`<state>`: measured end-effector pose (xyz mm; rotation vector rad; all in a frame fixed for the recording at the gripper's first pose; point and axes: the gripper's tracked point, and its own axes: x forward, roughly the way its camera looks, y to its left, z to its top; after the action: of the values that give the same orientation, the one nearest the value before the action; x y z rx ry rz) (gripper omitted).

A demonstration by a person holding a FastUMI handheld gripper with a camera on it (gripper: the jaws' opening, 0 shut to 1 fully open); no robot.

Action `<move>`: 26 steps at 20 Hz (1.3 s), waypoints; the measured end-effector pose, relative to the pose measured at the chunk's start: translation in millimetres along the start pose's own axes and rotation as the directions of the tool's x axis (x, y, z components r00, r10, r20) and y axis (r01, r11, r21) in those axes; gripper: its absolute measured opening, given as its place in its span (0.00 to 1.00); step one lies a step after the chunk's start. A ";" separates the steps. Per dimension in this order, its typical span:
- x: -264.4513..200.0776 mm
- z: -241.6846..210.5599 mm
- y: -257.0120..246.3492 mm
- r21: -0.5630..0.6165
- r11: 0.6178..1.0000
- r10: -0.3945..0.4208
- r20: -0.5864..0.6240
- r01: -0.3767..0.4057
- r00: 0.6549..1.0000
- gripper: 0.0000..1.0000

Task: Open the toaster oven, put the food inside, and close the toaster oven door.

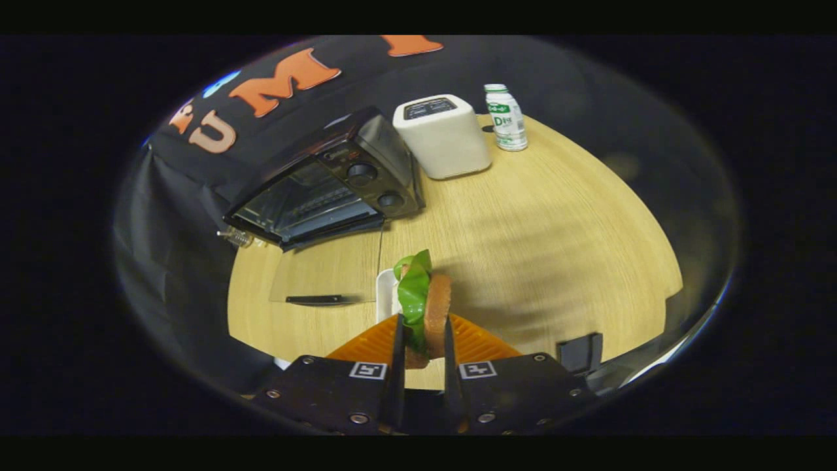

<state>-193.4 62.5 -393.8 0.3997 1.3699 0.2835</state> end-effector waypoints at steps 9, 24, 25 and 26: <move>-13.5 15.0 7.5 0.267 0.944 0.164 0.125 -0.192 0.979 0.24; 5.1 59.8 120.7 0.387 0.738 0.435 0.353 -0.553 0.828 0.24; 9.5 64.1 128.2 0.387 0.728 0.444 0.362 -0.566 0.819 0.24; 17.5 68.6 137.2 0.386 0.717 0.456 0.370 -0.581 0.809 0.24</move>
<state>-118.0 185.8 -339.4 1.2255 1.0369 0.3398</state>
